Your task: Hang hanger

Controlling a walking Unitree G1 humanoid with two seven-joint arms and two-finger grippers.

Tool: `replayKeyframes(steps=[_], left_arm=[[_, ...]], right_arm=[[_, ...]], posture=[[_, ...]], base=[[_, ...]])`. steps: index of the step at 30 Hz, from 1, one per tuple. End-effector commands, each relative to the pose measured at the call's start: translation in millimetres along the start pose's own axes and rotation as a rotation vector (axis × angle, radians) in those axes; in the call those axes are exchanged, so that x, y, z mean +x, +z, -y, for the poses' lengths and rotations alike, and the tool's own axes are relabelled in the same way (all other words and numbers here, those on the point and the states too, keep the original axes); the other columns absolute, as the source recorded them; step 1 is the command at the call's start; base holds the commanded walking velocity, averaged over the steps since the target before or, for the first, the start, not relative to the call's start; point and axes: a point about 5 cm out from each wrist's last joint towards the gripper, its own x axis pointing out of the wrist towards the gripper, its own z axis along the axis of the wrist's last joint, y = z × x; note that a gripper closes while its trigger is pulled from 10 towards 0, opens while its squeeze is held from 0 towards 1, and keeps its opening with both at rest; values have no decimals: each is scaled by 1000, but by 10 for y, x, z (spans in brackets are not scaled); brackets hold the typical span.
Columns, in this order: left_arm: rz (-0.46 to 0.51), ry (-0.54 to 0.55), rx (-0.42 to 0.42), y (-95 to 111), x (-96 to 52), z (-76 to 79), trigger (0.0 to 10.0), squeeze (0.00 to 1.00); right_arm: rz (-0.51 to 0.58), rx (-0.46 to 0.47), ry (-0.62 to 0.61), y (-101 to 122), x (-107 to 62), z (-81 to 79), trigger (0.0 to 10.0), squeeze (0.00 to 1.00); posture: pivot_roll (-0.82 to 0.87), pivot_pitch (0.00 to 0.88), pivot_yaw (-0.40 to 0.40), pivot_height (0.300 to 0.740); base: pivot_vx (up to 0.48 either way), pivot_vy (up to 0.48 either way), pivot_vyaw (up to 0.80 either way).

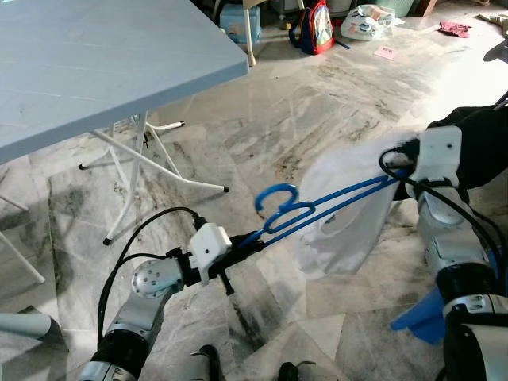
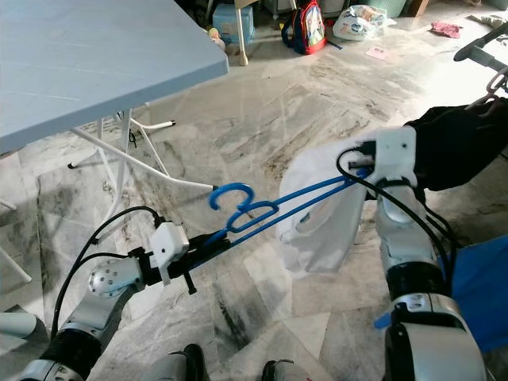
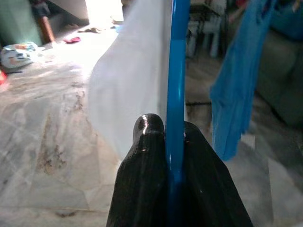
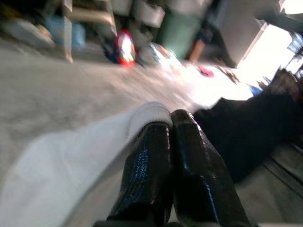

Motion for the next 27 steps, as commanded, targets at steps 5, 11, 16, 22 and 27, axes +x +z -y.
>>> replayKeyframes(steps=[5, 11, 16, 22, 27], left_arm=[[19, 60, -79, -14, -89, -48, 0, 0], [9, 220, -140, -78, -74, -164, 0, 0], [-33, 458, -179, -164, -83, -291, 1255, 0], [-99, 722, -264, -352, -131, -269, 5843, 0], [-199, 903, -177, -438, -243, -269, 10000, 0]], right_arm=[[-40, 34, -193, -165, -102, 356, 0, 0], [-58, 70, -205, -311, -236, 398, 0, 0], [-69, 118, -155, -427, -368, 264, 0, 0], [-22, 223, -20, -449, -607, -51, 0, 0], [16, 233, 27, -395, -711, -131, 0, 0]], posture=[[36, 187, -18, 740], [24, 189, -11, 740], [17, 181, -10, 740], [9, 163, -5, 740], [9, 157, -1, 740]], base=[[0, 0, 0], [0, 0, 0], [0, 0, 0], [0, 0, 0], [0, 0, 0]])
